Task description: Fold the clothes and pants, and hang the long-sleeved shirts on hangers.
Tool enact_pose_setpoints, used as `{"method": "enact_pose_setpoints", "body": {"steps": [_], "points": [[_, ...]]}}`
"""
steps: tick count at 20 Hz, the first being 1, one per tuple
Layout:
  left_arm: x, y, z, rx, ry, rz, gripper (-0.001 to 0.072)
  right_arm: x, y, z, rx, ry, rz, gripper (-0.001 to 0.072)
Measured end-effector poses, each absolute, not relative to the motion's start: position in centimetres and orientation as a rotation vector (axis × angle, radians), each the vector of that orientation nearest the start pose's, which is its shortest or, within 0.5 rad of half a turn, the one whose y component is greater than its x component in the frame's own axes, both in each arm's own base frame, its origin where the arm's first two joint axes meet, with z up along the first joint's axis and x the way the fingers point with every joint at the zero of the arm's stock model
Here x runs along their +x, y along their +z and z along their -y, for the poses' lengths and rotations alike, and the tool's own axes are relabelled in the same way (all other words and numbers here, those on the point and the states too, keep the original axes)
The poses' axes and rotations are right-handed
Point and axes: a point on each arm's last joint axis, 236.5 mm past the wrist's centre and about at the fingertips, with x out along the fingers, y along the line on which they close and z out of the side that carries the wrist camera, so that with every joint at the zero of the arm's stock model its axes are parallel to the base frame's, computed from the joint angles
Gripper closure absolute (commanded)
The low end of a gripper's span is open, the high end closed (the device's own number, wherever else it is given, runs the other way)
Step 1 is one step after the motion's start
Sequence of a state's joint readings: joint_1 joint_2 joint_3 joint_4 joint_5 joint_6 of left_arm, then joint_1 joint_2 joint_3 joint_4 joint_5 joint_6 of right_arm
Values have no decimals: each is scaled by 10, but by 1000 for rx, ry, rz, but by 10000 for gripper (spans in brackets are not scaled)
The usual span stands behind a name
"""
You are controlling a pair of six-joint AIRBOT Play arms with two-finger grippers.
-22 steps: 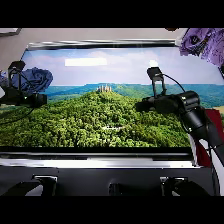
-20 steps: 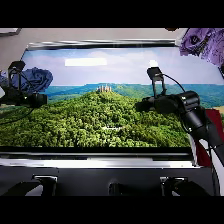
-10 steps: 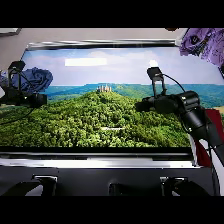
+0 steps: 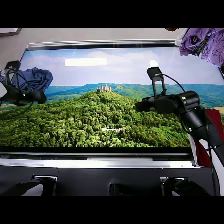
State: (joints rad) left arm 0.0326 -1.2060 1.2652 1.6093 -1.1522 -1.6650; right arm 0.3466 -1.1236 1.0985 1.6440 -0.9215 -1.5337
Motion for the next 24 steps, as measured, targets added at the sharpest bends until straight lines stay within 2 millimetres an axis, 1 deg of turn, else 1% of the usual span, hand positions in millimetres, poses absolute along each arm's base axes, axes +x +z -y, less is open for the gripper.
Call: {"method": "enact_pose_setpoints", "body": {"steps": [2, 4, 6, 8, 9, 11, 12, 13, 14, 15, 16, 18, 20, 21, 22, 23, 24], "points": [[438, 73, -57, -106, 185, -1041, -13, 383, 71, -153, -62, 335, -955, 677], [480, 66, -98, -142, 260, -994, -13, 383, 71, -153, -62, 335, -955, 677], [525, 50, -138, -166, 314, -954, -13, 383, 71, -153, -62, 335, -955, 677], [565, 23, -173, -178, 351, -927, -13, 383, 71, -153, -62, 335, -955, 677], [580, 7, -184, -182, 361, -923, -13, 383, 71, -153, -62, 335, -955, 677], [601, -26, -203, -182, 374, -912, -13, 383, 71, -153, -62, 335, -955, 677], [608, -40, -209, -177, 377, -906, -13, 383, 71, -153, -62, 335, -955, 677], [615, -53, -214, -175, 379, -895, -9, 383, 71, -153, -62, 335, -955, 677], [620, -63, -217, -170, 378, -885, 174, 383, 71, -153, -62, 335, -955, 677], [624, -73, -220, -169, 378, -876, 439, 383, 71, -153, -62, 335, -955, 677], [626, -81, -221, -168, 379, -876, 682, 383, 71, -153, -62, 335, -955, 677], [627, -88, -222, -167, 377, -885, 692, 383, 71, -153, -62, 335, -955, 677], [622, -88, -217, -165, 370, -918, 695, 383, 71, -153, -62, 335, -955, 677], [617, -84, -210, -167, 355, -946, 696, 383, 71, -153, -62, 335, -955, 677], [613, -76, -200, -178, 332, -965, 696, 383, 71, -153, -62, 335, -955, 677], [609, -66, -187, -200, 301, -982, 696, 383, 71, -153, -62, 335, -955, 677], [602, -54, -168, -232, 261, -1002, 697, 383, 71, -153, -62, 335, -955, 677]]}}
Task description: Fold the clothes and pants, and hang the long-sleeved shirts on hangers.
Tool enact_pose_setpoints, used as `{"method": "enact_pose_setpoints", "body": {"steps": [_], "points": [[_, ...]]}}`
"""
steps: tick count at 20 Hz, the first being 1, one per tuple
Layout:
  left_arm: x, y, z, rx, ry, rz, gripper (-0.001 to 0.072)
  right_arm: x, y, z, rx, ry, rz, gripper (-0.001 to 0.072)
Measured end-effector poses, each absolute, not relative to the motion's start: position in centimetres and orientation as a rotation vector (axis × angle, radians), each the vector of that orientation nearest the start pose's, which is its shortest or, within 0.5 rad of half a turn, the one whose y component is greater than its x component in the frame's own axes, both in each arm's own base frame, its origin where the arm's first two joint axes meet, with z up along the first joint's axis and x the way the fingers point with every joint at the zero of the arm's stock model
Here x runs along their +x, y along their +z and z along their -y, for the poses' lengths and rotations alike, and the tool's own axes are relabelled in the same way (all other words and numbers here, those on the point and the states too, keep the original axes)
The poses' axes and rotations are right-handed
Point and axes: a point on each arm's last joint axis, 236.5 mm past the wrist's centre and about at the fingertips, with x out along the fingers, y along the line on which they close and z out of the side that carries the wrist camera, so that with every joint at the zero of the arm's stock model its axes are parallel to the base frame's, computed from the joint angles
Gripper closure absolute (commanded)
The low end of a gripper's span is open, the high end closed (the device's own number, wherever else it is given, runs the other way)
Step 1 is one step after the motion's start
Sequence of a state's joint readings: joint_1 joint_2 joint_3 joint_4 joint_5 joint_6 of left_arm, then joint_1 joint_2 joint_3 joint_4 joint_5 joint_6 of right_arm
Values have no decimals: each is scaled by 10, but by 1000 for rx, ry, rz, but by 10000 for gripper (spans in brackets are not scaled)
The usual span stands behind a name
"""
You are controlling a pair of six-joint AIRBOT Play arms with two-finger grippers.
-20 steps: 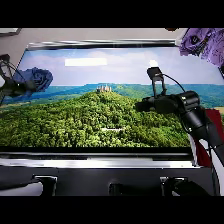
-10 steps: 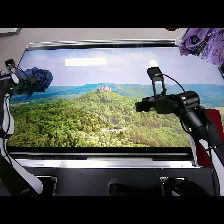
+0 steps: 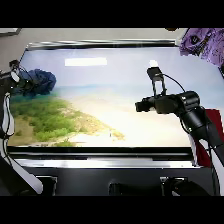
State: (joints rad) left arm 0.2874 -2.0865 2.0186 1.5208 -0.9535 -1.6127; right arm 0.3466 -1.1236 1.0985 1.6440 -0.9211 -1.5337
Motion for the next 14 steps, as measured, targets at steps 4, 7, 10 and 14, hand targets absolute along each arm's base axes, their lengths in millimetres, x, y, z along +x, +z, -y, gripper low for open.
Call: {"method": "enact_pose_setpoints", "body": {"steps": [4, 7, 10, 14], "points": [[545, -2, -63, -283, 75, -1119, 696, 383, 71, -153, -62, 335, -955, 677], [469, 27, 21, -308, -37, -1196, 695, 383, 71, -153, -62, 335, -955, 677], [372, 36, 106, -370, -155, -1286, 694, 383, 71, -153, -62, 335, -955, 677], [262, 13, 190, -430, -258, -1388, 693, 384, 72, -153, -61, 335, -950, 677]]}}
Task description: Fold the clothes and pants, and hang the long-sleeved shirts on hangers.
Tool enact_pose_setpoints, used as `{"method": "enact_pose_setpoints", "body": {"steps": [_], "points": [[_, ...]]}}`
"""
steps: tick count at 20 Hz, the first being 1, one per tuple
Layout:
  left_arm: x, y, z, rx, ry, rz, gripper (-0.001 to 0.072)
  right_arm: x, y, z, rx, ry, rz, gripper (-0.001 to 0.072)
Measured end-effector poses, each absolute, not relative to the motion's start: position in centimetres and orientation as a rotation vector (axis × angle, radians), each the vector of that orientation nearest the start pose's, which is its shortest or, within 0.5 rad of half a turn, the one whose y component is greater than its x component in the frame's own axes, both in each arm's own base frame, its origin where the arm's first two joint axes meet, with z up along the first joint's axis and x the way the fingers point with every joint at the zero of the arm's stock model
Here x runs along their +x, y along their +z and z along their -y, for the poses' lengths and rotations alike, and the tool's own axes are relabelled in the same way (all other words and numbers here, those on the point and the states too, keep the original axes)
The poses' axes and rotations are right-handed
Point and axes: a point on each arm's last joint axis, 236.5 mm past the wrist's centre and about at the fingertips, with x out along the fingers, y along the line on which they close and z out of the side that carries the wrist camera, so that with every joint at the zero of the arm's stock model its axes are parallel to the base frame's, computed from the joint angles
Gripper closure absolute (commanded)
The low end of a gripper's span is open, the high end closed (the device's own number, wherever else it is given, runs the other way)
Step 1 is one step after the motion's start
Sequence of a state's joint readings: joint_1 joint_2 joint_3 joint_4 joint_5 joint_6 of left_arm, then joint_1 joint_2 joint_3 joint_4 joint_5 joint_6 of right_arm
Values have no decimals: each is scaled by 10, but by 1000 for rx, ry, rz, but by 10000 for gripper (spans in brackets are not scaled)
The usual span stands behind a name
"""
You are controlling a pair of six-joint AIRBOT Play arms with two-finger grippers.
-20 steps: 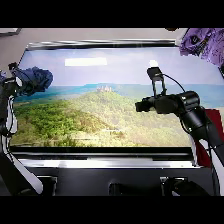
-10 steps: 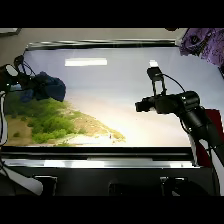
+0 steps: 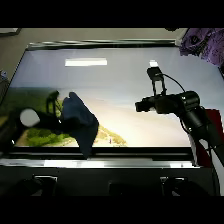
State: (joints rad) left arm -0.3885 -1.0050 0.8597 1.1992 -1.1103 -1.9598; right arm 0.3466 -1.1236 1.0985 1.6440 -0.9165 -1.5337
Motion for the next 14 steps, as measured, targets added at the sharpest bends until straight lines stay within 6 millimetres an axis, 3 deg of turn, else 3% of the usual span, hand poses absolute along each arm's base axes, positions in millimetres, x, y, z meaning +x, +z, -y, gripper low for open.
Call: {"method": "enact_pose_setpoints", "body": {"steps": [1, 2, 3, 4, 5, 7, 10, 14], "points": [[244, 5, 204, -438, -272, -1406, 683, 385, 73, -154, -60, 336, -942, 677], [227, -5, 217, -447, -282, -1427, 594, 387, 74, -154, -58, 336, -934, 677], [215, -13, 225, -457, -284, -1442, 443, 388, 75, -154, -57, 336, -926, 677], [208, -19, 230, -466, -280, -1449, 215, 389, 76, -155, -56, 337, -920, 677], [204, -22, 232, -479, -275, -1451, 43, 390, 77, -155, -54, 337, -914, 677], [210, -18, 231, -513, -266, -1420, 29, 392, 78, -156, -52, 337, -905, 677], [240, 14, 213, -550, -279, -1300, 29, 397, 83, -158, -38, 339, -879, 677], [278, 61, 161, -586, -234, -1123, 29, 385, 77, -163, 44, 331, -945, 652]]}}
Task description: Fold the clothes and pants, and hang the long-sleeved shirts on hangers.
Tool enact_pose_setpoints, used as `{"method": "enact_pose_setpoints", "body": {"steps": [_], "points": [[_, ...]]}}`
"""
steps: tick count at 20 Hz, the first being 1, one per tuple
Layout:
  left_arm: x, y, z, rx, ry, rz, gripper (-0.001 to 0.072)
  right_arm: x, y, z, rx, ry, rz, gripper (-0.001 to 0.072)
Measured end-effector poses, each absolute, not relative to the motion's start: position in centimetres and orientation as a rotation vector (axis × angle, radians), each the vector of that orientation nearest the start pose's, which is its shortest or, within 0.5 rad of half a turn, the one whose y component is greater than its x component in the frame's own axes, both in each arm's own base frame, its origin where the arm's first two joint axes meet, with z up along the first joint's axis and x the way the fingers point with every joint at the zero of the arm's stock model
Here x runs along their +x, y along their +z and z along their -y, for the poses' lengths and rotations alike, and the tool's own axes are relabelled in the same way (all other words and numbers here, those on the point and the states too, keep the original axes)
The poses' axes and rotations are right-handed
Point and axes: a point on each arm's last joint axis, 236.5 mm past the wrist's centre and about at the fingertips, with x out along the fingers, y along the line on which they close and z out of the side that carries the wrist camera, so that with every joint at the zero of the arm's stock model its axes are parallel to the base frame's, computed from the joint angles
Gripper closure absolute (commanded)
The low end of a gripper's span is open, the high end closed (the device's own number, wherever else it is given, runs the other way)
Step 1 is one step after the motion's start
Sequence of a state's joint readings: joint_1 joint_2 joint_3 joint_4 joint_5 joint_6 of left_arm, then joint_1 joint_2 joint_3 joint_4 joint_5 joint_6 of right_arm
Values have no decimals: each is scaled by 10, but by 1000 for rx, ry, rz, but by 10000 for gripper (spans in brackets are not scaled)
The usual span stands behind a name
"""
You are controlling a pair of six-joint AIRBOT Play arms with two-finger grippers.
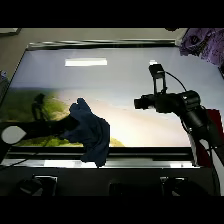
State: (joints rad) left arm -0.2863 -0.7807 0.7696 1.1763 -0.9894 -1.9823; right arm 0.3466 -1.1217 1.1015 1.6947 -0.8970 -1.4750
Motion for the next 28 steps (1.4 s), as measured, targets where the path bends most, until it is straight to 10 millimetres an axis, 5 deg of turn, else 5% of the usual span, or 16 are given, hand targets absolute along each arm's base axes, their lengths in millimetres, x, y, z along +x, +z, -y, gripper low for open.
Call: {"method": "enact_pose_setpoints", "body": {"steps": [2, 3, 9, 17, 26, 27, 28], "points": [[285, 69, 130, -592, -178, -1094, 28, 364, 57, -168, 111, 331, -1047, 319], [285, 70, 116, -591, -150, -1093, 29, 351, 42, -175, 159, 345, -1106, 295], [286, 69, 63, -588, -49, -1083, 31, 274, -31, -238, 545, 509, -1378, 295], [289, 69, 50, -590, -21, -1067, 38, 226, -83, -286, 619, 615, -1494, 296], [289, 67, 49, -590, -20, -1076, 36, 225, -106, -320, 666, 591, -1475, 393], [289, 66, 49, -591, -19, -1081, 37, 228, -108, -322, 674, 586, -1472, 596], [289, 65, 49, -592, -17, -1085, 37, 231, -112, -323, 674, 581, -1471, 681]]}}
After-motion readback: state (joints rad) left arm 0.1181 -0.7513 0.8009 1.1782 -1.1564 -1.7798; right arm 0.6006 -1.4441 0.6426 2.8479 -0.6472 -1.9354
